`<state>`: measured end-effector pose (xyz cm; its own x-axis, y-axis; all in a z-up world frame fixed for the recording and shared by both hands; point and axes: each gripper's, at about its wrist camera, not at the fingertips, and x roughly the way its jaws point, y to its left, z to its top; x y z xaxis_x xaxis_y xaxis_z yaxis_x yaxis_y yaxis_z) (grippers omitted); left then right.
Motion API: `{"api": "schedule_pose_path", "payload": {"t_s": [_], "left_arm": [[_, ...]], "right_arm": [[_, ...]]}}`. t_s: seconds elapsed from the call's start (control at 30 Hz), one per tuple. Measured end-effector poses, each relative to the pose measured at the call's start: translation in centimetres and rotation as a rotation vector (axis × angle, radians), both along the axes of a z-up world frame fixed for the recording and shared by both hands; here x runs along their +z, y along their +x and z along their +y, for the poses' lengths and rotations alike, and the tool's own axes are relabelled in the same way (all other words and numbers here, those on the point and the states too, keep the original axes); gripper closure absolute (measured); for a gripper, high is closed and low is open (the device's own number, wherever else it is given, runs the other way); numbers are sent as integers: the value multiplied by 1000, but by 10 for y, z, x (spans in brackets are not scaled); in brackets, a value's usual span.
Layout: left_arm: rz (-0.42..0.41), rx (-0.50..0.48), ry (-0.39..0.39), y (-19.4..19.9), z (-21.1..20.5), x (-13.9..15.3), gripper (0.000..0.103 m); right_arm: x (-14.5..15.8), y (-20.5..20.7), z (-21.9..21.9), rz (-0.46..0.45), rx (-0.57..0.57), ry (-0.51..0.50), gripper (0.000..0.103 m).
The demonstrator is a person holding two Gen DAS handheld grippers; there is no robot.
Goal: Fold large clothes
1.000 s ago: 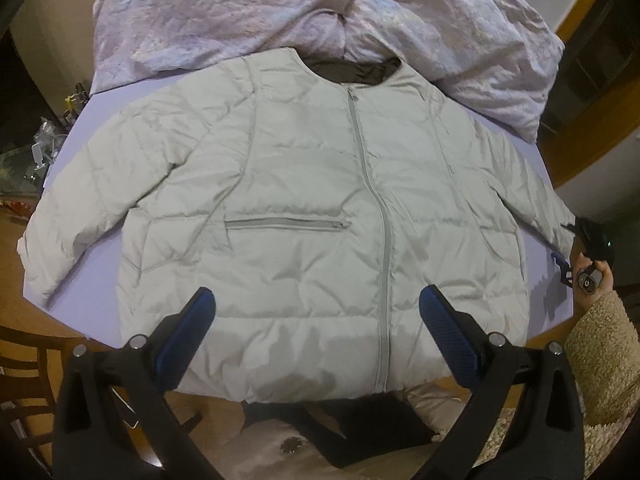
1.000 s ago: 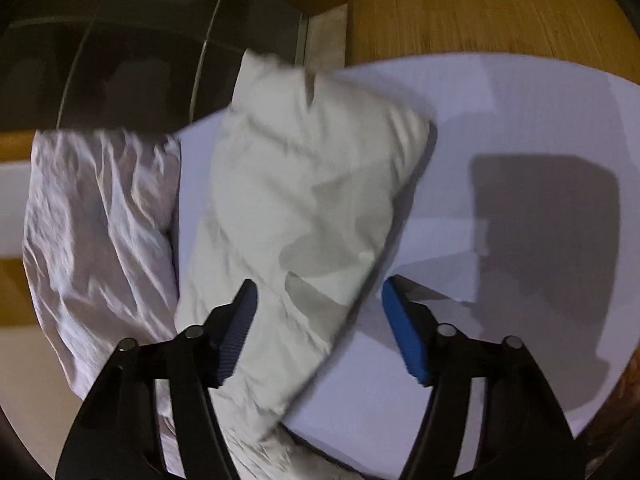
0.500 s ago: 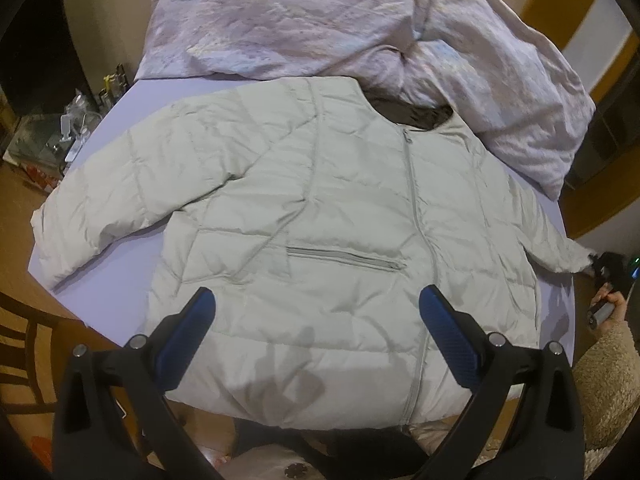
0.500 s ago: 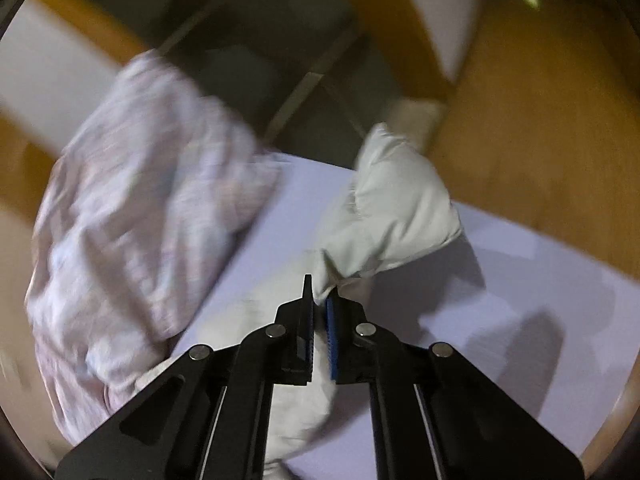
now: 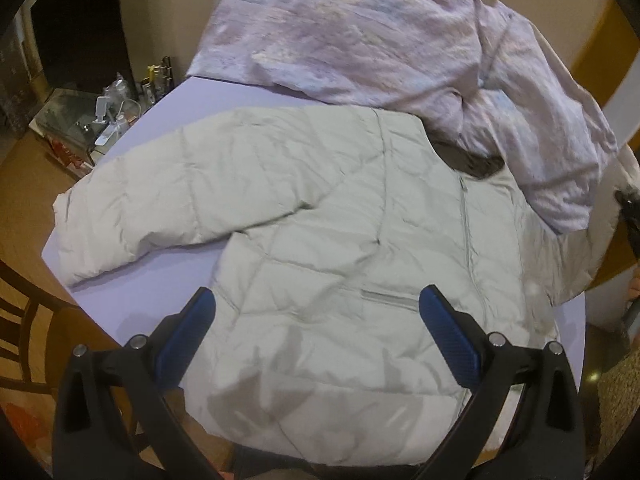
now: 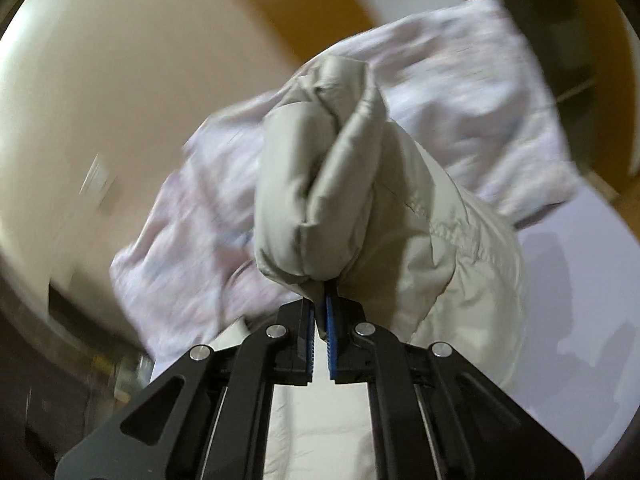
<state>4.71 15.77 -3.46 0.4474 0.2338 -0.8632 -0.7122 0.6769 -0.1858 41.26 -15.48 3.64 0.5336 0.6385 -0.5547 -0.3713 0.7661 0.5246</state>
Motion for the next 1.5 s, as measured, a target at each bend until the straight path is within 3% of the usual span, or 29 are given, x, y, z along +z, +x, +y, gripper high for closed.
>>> {"api": "schedule_pose_path", "payload": {"t_s": [0.17,0.3,0.47,0.6,0.63,0.67,0.73,0.77,0.83,0.9,1.0,1.1,1.23,1.33,1.5], "left_arm": [[30,-1,-29,-7,15,-8,2],[14,31,-95,-18,31,-17,2],[-4,56,-114,-27,45,-23,2],[-16,93,-154,-32,60,-29,2],[-16,100,-162,-34,64,-31,2],[-14,105,-166,-34,67,-33,2],[-12,112,-174,-37,73,-36,2],[-9,116,-179,-39,76,-39,2],[-4,127,-190,-41,85,-44,2],[-4,136,-198,-43,91,-48,2],[-5,152,-212,-46,100,-54,2],[-3,167,-228,-49,108,-61,2],[-6,197,-258,-56,117,-71,2],[-2,227,-283,-61,124,-79,3],[-21,311,-321,-77,139,-91,3]], "right_arm": [[-32,-22,74,57,139,-85,98],[-72,-48,127,89,211,-221,98],[-123,-78,178,111,296,-408,97],[-159,-110,210,60,387,-710,90],[-165,-118,212,29,413,-761,86],[-165,-129,214,-12,445,-792,73],[-159,-140,214,-36,494,-764,46],[-150,-145,213,-55,509,-740,44],[-132,-150,209,-85,512,-659,45],[-114,-145,201,-89,464,-543,55],[-107,-116,187,6,328,-434,65],[-126,-93,186,108,254,-468,70],[-173,-87,218,245,307,-591,70],[-183,-91,236,211,311,-685,70],[-184,-78,252,276,325,-713,70]]}}
